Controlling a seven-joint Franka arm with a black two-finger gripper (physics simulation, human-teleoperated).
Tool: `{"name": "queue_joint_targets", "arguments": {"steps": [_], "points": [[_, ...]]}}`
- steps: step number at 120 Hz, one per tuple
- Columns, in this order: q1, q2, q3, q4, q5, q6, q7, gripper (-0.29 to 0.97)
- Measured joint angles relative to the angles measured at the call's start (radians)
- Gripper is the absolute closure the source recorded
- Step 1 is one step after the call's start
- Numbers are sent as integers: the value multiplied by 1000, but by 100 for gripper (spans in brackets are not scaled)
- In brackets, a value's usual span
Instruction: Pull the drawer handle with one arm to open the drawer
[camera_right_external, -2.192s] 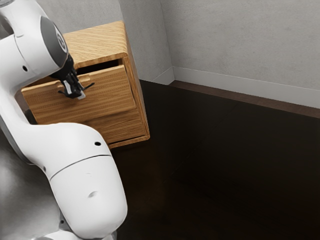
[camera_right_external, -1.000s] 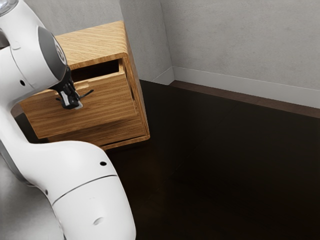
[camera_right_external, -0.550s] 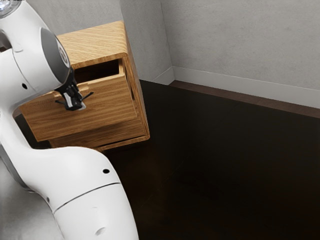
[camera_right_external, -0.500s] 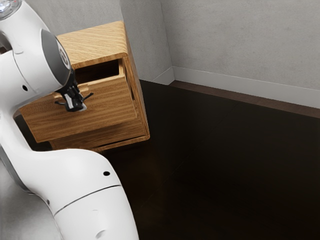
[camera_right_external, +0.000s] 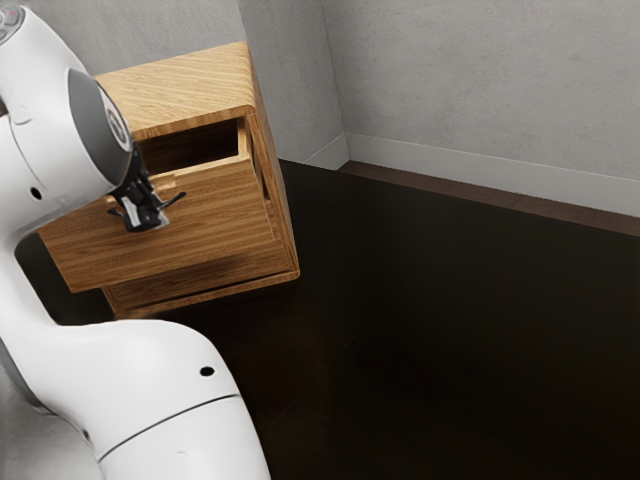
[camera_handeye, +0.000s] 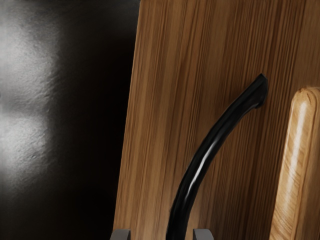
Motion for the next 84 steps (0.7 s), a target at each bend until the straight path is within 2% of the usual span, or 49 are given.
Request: {"name": "queue_joint_targets", "arguments": {"steps": [46, 84], "points": [[-31, -13, 16, -31, 23, 3, 0, 61], [-101, -16, 46, -85, 65, 17, -1, 61]]}}
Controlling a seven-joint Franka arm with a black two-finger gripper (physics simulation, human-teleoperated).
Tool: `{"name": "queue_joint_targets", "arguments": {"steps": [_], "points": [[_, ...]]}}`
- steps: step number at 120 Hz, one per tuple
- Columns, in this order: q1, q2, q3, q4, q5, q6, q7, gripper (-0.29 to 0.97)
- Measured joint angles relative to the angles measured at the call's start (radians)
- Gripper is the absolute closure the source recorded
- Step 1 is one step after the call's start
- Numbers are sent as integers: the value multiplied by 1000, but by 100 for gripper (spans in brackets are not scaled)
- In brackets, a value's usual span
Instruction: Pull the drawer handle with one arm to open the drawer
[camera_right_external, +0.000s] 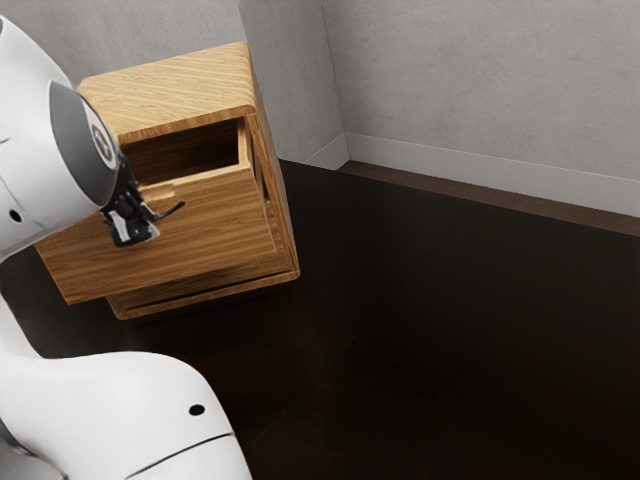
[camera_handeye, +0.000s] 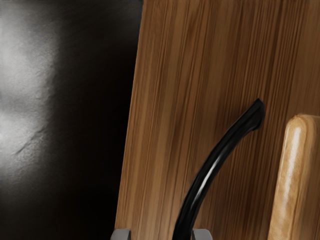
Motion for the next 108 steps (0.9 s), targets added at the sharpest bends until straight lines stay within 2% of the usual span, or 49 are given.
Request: {"name": "queue_joint_targets", "arguments": {"steps": [60, 108], "points": [[-65, -7, 27, -53, 37, 24, -3, 61], [-68, -7, 19, -54, 44, 68, -3, 62]]}}
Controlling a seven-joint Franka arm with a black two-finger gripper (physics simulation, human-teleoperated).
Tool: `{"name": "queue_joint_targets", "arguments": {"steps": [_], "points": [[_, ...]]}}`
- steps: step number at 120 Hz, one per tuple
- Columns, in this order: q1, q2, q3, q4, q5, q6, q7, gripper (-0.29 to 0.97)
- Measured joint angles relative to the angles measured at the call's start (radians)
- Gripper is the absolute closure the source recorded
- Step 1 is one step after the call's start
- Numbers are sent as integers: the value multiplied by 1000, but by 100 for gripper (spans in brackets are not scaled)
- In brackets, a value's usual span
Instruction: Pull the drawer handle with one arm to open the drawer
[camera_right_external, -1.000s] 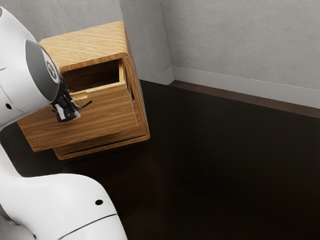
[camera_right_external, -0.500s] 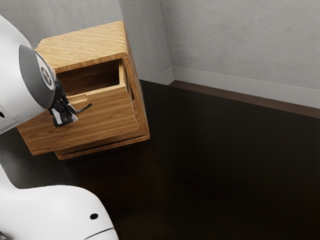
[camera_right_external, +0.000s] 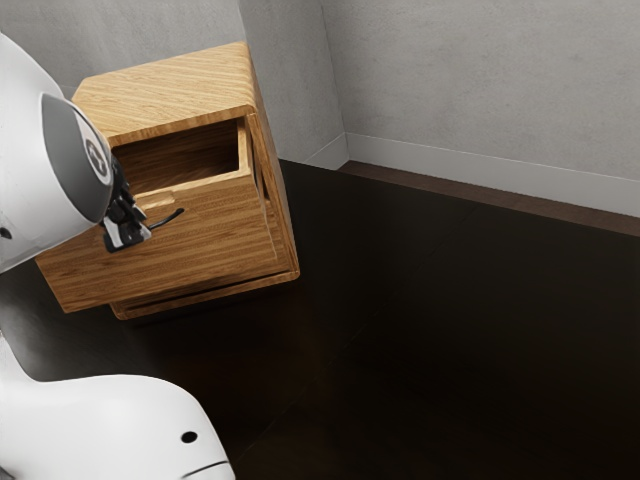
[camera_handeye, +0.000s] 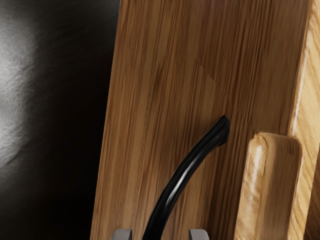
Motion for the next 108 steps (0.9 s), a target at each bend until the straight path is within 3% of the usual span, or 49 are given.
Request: {"name": "queue_joint_targets", "arguments": {"steps": [108], "points": [[-34, -8, -20, -17, -3, 14, -6, 62]]}}
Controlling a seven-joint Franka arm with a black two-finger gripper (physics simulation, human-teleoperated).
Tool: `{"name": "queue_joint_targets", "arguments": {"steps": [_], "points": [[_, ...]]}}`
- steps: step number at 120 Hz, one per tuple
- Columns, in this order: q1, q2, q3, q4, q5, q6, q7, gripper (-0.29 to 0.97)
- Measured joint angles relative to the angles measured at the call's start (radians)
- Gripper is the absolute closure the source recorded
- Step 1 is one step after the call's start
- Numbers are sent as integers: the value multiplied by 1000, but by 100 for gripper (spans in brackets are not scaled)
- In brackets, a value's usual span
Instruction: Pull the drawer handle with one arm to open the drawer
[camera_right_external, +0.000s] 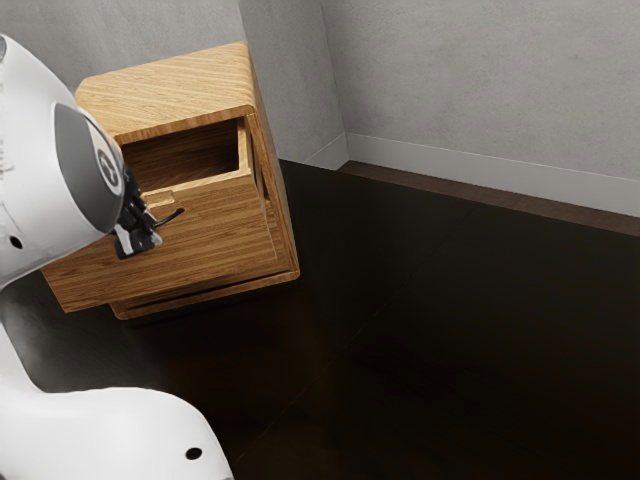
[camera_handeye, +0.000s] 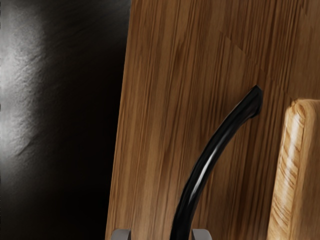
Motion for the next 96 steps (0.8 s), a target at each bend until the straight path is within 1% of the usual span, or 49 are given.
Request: {"name": "queue_joint_targets", "arguments": {"steps": [62, 96], "points": [[-65, -14, 9, -47, 11, 0, -5, 61], [-98, -19, 31, -56, 48, 1, -11, 62]]}}
